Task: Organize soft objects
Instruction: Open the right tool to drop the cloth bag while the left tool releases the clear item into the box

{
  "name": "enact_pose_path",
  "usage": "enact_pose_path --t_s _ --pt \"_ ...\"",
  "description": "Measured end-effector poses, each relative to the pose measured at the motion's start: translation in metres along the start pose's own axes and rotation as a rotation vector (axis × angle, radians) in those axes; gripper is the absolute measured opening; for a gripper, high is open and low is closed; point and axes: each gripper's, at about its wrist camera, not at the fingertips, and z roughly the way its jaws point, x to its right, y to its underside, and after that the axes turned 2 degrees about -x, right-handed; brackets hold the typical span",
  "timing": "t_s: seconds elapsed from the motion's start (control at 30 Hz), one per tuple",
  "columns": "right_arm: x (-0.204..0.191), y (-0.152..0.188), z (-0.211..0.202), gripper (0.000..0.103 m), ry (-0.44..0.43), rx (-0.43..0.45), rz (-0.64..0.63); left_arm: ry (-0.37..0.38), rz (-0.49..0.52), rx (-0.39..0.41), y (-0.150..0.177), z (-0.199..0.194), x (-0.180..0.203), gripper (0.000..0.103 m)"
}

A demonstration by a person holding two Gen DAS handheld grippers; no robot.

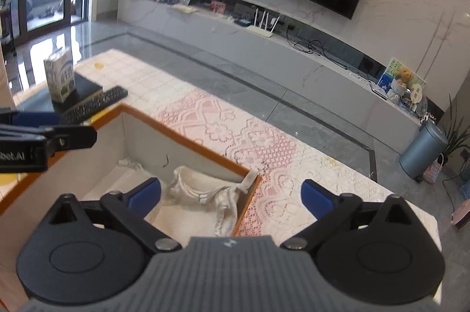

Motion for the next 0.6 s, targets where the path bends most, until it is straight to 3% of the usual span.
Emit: enact_pose_path --t_s 0.23,0.33,0.6 --pt "0.008 -0.001 -0.025 0.100 -0.007 0.054 0.046 -0.015 0.070 0.051 -0.005 -0.012 0.015 0.094" --pt "0.018 -0.001 -0.033 0.100 -0.048 0.069 0.057 0.003 0.092 0.078 -0.013 -0.018 0.028 0.094" --pt "0.057 0.000 -0.062 0.100 -0.051 0.073 0.133 0.074 0.137 0.159 -0.031 -0.053 0.069 0.094"
